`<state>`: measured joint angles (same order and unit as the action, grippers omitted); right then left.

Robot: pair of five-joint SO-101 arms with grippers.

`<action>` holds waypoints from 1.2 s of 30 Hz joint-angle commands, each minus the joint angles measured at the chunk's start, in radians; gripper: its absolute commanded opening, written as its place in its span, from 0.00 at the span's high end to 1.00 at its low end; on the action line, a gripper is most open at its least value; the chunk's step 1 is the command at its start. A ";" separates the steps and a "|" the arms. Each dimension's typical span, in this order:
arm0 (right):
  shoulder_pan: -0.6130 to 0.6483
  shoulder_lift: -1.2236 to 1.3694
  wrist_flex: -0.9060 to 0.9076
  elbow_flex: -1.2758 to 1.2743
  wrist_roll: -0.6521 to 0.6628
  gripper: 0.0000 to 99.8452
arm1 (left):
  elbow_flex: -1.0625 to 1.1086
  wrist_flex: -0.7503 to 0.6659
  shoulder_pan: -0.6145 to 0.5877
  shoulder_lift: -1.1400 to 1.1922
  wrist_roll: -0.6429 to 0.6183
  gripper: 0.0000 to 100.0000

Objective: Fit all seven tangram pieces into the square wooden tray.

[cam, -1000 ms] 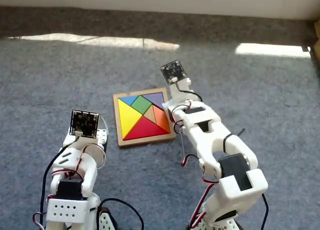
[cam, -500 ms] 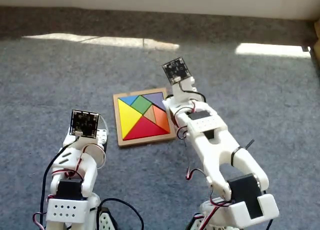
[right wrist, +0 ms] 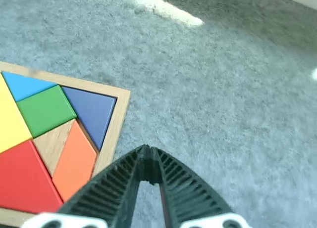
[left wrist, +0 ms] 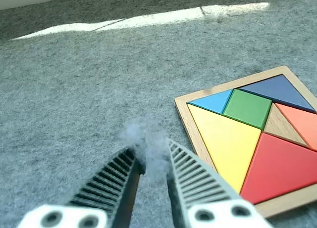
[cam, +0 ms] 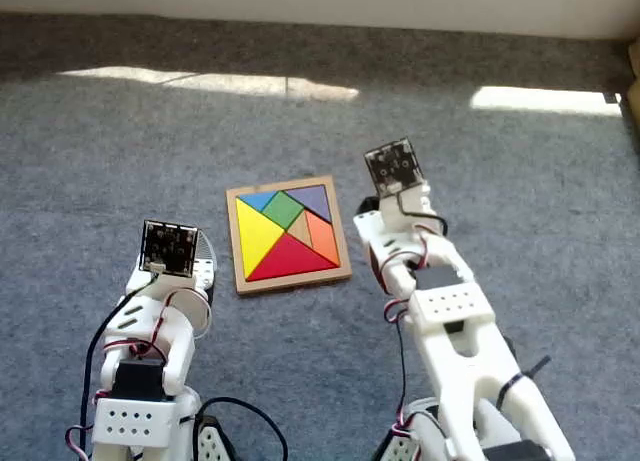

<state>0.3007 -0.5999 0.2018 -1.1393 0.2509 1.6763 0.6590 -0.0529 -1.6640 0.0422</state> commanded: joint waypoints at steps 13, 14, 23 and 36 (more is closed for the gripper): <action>-0.079 -0.670 0.008 -0.484 -0.005 0.99 | 0.028 0.003 -0.002 -0.019 0.008 0.92; -0.079 -0.711 0.008 -0.518 -0.005 0.99 | 0.028 0.003 -0.002 -0.018 0.008 0.92; -0.111 -1.046 0.216 -0.687 -0.009 0.99 | 0.028 0.003 -0.001 -0.016 0.008 0.92; -0.113 -1.222 0.820 -0.685 -0.006 0.99 | 0.028 0.003 0.027 -0.010 0.008 0.92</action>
<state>0.1995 -1.8121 0.9260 -1.6763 0.2493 1.6763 0.6590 -0.0529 -1.6640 0.0422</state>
